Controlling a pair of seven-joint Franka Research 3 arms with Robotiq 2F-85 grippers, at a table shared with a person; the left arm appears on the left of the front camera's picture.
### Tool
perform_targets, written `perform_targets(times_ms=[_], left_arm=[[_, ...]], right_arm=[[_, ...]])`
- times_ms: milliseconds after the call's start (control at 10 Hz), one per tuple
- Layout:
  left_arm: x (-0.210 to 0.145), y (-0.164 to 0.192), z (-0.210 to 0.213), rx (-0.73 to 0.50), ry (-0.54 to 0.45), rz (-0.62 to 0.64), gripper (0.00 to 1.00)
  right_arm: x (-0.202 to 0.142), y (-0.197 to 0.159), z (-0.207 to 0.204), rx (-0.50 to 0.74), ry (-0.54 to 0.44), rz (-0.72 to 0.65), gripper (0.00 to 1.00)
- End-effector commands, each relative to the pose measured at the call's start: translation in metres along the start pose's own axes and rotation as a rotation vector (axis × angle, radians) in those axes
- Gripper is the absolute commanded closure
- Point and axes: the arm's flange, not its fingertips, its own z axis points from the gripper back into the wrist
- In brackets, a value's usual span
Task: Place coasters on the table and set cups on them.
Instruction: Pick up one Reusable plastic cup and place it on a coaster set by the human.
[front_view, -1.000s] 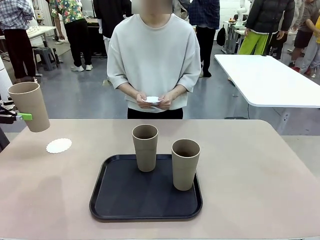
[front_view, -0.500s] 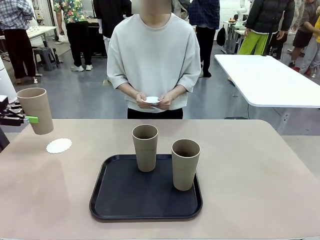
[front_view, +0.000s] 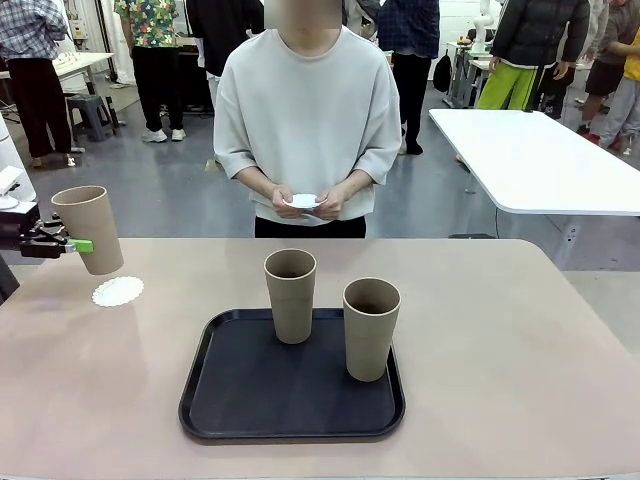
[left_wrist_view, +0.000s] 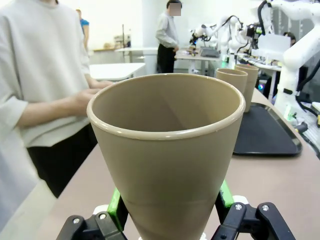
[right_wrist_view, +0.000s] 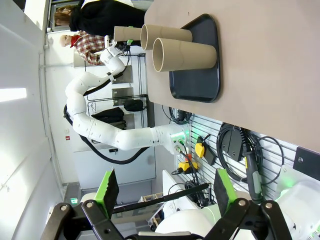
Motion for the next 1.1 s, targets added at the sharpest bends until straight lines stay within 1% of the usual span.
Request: perform_targets(times_ms=[0,200,600,1000], left_arm=[[-0.007,0.004,0.002,-0.029,-0.012,-0.002,0.15],[-0.017,-0.001,-0.003,-0.055,-0.018,-0.03,0.15],[-0.028,-0.002,-0.01,-0.082,-0.021,-0.043,0.15],[-0.039,0.005,-0.013,-0.087,-0.004,-0.046,0.15]], right_arm=[[0.0,0.0,0.0,0.014,0.002,0.004,0.0],[0.0,0.0,0.0,0.014,0.002,0.004,0.0],[0.0,0.0,0.0,0.014,0.002,0.004,0.0],[0.0,0.0,0.0,0.014,0.002,0.004,0.0]])
